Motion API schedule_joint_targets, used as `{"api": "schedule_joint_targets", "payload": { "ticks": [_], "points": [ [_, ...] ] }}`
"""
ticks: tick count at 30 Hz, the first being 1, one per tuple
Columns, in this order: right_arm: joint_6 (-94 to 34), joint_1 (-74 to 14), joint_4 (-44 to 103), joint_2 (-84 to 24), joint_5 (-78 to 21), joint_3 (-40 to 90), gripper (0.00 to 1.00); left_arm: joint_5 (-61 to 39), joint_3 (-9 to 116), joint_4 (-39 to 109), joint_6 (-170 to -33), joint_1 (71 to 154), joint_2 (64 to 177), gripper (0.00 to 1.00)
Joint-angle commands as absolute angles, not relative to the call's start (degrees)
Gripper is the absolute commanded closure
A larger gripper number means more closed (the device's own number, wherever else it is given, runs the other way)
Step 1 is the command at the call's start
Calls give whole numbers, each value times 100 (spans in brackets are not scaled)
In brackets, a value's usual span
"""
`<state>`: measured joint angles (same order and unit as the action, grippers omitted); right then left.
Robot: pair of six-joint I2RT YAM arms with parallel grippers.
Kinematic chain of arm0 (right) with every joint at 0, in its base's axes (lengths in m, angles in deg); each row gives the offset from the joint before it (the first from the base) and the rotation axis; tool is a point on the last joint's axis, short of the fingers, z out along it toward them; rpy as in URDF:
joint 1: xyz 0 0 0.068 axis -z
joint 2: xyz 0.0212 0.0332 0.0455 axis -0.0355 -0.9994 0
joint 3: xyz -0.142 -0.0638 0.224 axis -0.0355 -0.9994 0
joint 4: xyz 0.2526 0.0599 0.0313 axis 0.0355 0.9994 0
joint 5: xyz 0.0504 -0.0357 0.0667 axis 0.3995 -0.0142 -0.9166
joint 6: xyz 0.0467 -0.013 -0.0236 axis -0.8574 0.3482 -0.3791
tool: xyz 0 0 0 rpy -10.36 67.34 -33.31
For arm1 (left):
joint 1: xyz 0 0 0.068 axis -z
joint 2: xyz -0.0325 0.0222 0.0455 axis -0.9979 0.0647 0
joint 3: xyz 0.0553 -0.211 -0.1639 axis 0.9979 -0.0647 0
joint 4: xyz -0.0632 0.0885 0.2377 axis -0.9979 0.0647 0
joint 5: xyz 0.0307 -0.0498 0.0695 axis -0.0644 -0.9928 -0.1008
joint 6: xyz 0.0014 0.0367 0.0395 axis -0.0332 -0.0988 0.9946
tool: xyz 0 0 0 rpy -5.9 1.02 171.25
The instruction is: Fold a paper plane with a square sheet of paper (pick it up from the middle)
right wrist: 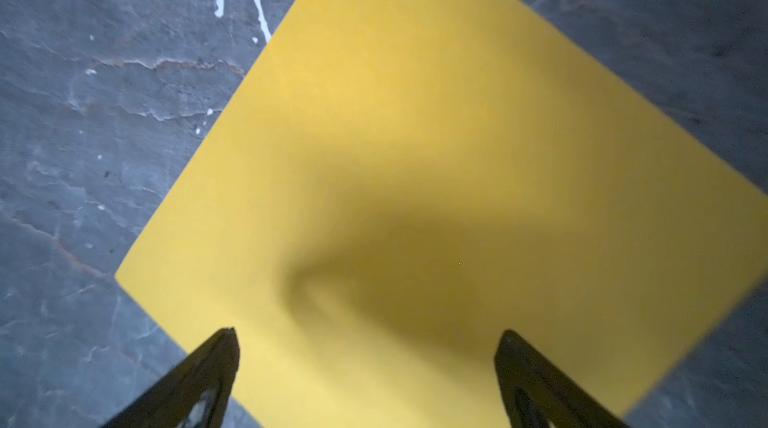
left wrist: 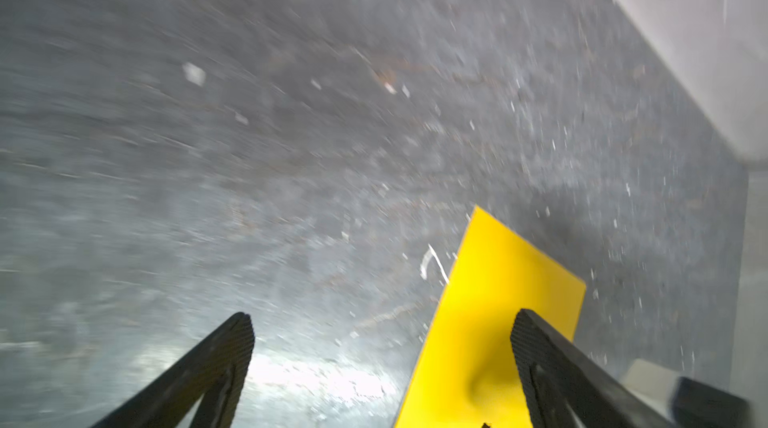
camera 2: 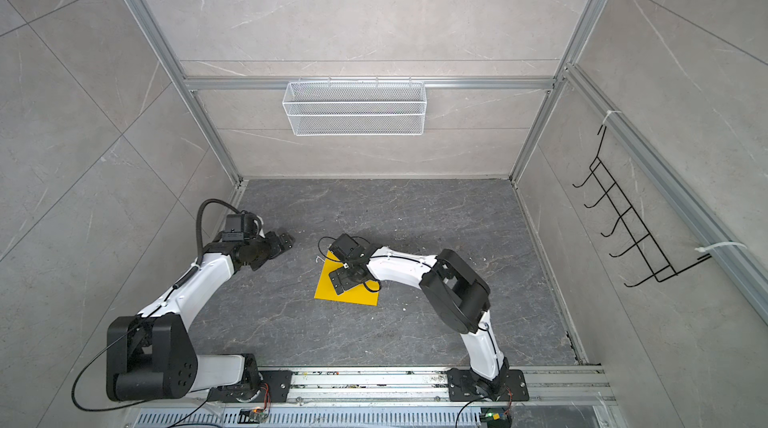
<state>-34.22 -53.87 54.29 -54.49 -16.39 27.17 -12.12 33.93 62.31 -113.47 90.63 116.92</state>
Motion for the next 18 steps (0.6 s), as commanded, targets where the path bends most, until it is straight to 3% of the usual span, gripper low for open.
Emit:
{"api": "schedule_joint_targets", "payload": {
  "ticks": [1,7,18],
  "points": [
    [-3970,-5057,5016,-4564,-1509,2354,1,-1372,3952,6742,-10940,9803,12064,0],
    [-4157,-4377,5041,-4066,-1614,1572,1,-647,5203,8004,-10346,11155,13310,0],
    [-4571,-3773,4991,-3932,-1935,941,1,-286,7005,9052,-10549,12039,15277,0]
  ]
}}
